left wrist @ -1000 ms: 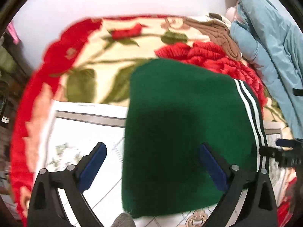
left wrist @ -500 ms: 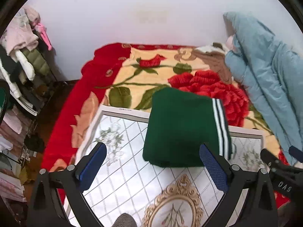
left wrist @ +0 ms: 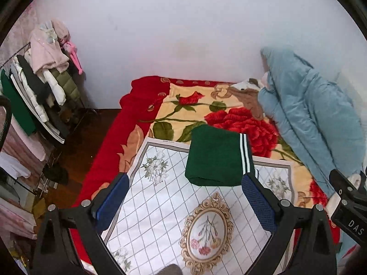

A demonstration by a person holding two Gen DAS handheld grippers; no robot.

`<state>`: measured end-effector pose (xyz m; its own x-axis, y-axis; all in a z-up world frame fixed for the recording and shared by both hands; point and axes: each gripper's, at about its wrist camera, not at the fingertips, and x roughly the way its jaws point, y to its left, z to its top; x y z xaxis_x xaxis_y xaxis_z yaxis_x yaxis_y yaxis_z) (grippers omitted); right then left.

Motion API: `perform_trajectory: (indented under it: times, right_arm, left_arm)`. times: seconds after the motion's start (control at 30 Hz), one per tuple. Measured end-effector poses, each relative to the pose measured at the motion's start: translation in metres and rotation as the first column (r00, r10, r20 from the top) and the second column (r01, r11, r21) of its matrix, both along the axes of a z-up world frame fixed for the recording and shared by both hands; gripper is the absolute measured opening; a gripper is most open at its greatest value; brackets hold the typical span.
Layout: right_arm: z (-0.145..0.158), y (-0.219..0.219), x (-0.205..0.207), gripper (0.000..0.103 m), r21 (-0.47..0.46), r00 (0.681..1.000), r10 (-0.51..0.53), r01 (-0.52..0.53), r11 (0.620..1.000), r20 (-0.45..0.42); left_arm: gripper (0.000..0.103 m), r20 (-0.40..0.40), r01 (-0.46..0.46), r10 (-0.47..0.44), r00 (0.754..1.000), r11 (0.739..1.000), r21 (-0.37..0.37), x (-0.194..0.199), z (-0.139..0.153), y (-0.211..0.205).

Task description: Fold large clothes

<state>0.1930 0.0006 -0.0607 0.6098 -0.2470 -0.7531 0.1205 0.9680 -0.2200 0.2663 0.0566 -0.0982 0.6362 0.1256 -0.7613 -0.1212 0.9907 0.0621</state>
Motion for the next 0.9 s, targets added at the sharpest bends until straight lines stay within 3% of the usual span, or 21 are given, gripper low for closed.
perform_trajectory:
  times: [0.23, 0.37, 0.6, 0.9]
  right_arm:
    - [0.07, 0.001, -0.068, 0.103, 0.006, 0.999, 0.004, -0.005, 1.0, 0.054]
    - [0.094, 0.002, -0.093, 0.103, 0.012, 0.998, 0.009, -0.01, 1.0, 0.067]
    - [0.119, -0.005, -0.128, 0.103, 0.031, 0.996, -0.002, 0.0, 1.0, 0.09]
    - [0.129, -0.012, -0.142, 0.103, 0.037, 0.995, -0.001, -0.003, 0.999, 0.095]
  left_arm:
    - [0.1, 0.044, 0.021, -0.02, 0.999, 1.0, -0.012, -0.048, 0.048, -0.006]
    - [0.1, 0.065, 0.023, -0.022, 0.998, 1.0, -0.017, -0.066, 0.067, -0.007]
    - [0.1, 0.072, 0.029, -0.027, 0.997, 0.999, -0.023, -0.088, 0.084, -0.015]
    - [0.1, 0.103, 0.005, -0.004, 0.995, 1.0, -0.011, -0.108, 0.09, -0.019]
